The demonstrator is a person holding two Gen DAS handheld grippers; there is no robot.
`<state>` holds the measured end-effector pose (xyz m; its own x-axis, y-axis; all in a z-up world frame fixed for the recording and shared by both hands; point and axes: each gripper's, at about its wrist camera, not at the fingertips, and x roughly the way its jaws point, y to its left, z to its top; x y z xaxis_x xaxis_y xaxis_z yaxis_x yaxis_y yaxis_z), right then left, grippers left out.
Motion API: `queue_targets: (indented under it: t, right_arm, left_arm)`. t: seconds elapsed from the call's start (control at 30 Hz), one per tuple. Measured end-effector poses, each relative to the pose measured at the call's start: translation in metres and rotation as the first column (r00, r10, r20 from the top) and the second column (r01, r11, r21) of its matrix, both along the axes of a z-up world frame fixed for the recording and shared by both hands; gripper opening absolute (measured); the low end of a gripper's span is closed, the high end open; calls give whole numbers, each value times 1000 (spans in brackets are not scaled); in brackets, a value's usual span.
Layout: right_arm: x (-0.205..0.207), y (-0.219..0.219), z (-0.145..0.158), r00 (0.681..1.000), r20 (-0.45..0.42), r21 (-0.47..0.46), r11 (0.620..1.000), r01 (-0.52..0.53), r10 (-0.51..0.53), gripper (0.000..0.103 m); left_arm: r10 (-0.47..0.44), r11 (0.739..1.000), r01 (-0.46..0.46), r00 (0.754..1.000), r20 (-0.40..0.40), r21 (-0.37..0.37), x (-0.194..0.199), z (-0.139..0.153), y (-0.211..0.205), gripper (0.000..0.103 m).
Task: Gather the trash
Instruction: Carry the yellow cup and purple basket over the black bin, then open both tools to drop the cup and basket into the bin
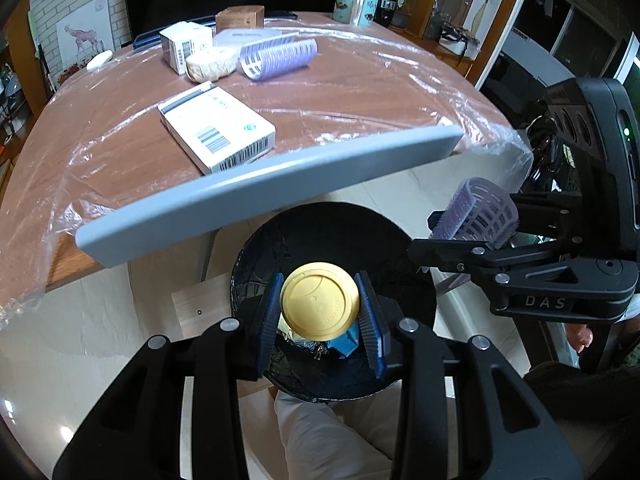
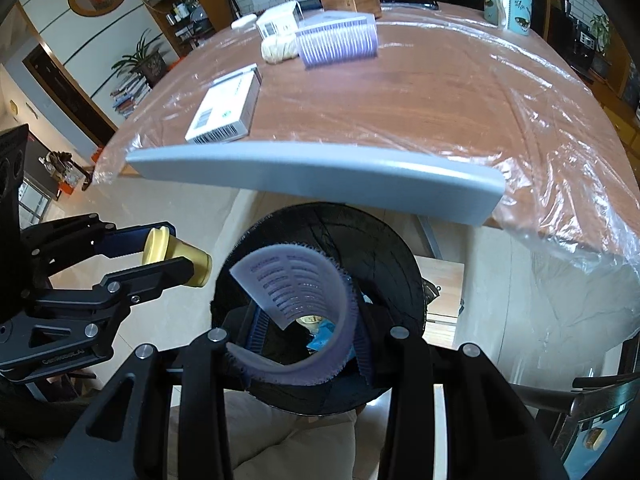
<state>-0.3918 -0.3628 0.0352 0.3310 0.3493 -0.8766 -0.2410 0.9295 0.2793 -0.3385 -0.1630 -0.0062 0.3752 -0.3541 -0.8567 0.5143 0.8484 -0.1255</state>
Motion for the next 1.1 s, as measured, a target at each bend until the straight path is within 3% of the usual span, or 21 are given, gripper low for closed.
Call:
queue_targets:
  t: [0.47,1.1]
  right_arm:
    - [8,6,-31,998,-55,-46,999,-11,8,38]
    - [16,12,-52,995,-98,-80,997,-22,14,38]
  left_arm:
    - [-4,998,6,999,-45,55,7,-31,-6,38]
    - [-32,994,39,997,-74,105,14,-57,-14,38]
